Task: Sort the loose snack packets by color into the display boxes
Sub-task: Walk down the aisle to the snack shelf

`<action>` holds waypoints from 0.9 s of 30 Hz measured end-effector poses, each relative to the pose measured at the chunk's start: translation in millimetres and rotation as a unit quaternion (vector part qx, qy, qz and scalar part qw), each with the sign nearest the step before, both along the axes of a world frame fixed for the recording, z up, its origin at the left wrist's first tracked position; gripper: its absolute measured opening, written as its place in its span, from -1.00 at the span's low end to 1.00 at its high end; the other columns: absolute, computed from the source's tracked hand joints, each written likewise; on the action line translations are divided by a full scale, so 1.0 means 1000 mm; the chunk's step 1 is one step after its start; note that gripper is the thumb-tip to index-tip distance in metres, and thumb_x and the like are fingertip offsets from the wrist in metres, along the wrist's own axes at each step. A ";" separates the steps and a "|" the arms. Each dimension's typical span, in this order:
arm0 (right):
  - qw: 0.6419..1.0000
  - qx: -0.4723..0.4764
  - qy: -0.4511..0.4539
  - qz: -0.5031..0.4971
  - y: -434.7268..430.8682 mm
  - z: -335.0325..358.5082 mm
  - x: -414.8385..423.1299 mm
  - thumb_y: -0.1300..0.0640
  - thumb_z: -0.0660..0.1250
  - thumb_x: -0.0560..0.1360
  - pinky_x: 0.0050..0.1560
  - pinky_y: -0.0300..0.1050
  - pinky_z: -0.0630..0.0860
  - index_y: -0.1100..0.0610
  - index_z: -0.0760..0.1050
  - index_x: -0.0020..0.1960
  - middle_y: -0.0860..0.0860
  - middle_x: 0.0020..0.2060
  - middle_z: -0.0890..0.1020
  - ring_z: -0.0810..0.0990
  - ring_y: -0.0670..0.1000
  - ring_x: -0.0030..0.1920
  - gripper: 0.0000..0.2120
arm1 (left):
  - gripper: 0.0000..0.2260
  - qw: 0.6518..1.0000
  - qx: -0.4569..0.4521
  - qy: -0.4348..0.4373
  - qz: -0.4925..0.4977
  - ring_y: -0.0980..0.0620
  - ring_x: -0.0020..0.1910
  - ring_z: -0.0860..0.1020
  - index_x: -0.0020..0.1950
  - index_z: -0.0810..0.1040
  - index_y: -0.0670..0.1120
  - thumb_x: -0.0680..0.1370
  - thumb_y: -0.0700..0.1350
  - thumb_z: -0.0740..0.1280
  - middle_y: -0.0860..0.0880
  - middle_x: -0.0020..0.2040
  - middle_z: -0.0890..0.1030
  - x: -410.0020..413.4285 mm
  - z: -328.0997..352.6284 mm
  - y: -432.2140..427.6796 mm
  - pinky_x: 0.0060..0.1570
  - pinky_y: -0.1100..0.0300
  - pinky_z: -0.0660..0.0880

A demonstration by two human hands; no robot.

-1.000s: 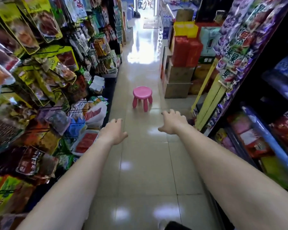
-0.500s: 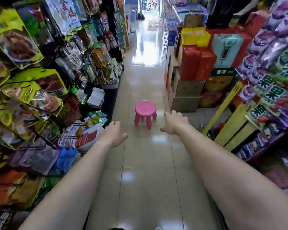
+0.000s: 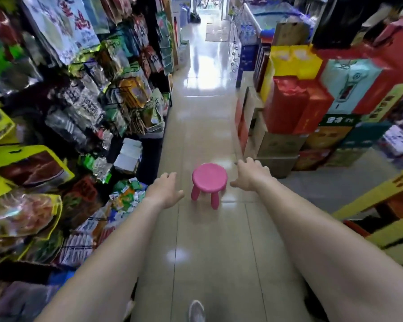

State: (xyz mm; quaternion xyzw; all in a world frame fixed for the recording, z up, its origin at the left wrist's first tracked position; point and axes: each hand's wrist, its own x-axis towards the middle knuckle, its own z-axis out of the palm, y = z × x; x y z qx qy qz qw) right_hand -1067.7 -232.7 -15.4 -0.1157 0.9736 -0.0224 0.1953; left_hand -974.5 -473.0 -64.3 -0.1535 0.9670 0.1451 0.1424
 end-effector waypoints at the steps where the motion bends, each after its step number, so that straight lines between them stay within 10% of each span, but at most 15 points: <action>1: 1.000 -0.003 0.005 -0.002 -0.012 0.001 -0.020 -0.21 0.42 0.47 0.31 0.18 0.36 0.03 0.29 0.47 0.12 0.39 0.38 0.34 0.20 0.40 -0.32 | -0.37 1.000 -0.004 -0.003 -0.003 -0.20 0.39 0.40 0.55 0.21 -0.06 0.55 0.12 0.32 -0.14 0.45 0.34 -0.021 0.003 -0.011 0.27 -0.12 0.45; 27: 0.996 0.034 -0.025 0.075 -0.221 -0.037 -0.592 -0.21 0.37 0.49 0.21 0.15 0.40 0.03 0.28 0.48 0.11 0.38 0.38 0.39 0.20 0.37 -0.34 | -0.36 0.998 0.033 -0.028 0.042 -0.18 0.39 0.40 0.56 0.22 -0.03 0.54 0.13 0.32 -0.11 0.47 0.35 -0.558 -0.024 -0.196 0.28 -0.11 0.44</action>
